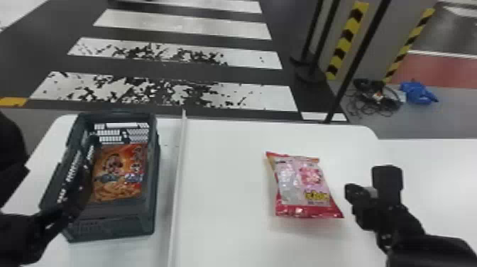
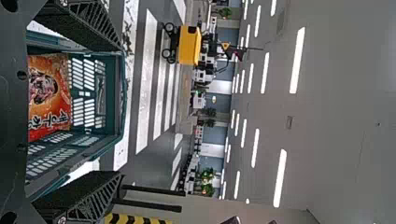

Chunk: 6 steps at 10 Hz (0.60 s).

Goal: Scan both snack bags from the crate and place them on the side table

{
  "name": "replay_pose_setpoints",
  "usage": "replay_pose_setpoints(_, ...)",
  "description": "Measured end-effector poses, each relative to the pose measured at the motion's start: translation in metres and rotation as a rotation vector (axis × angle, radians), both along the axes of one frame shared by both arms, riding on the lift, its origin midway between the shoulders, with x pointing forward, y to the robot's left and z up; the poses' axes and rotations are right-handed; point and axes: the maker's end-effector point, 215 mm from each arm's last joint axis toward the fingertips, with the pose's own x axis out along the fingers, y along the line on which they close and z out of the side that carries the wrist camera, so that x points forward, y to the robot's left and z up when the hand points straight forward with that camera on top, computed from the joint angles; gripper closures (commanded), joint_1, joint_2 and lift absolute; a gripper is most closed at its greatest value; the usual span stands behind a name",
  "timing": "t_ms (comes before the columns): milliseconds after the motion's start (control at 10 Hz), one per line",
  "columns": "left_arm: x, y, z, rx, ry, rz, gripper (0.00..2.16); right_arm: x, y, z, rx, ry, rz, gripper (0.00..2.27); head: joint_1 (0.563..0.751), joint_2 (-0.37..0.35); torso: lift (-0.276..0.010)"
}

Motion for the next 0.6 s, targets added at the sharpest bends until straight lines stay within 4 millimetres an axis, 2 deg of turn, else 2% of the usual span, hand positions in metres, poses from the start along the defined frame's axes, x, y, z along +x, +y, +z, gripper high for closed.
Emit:
replay_pose_setpoints(100, 0.000, 0.000, 0.000, 0.000, 0.000, 0.000, 0.05, 0.001, -0.001, 0.023, -0.003, -0.057, 0.008, 0.11, 0.695, -0.157, -0.098)
replay_pose_setpoints(200, 0.000, 0.000, 0.000, 0.000, -0.001, 0.000, 0.05, -0.001, -0.003, 0.039, -0.006, -0.083, 0.010, 0.08, 0.695, -0.160, -0.098)
replay_pose_setpoints(300, 0.000, -0.001, 0.000, 0.000, -0.002, 0.000, 0.05, -0.008, -0.008, 0.044, 0.000, -0.077, 0.000, 0.08, 0.695, -0.163, -0.098)
replay_pose_setpoints(600, 0.000, -0.001, 0.000, 0.002, -0.001, 0.000, 0.05, -0.040, -0.034, 0.024, 0.042, 0.011, -0.059, 0.08, 0.695, -0.206, -0.098)
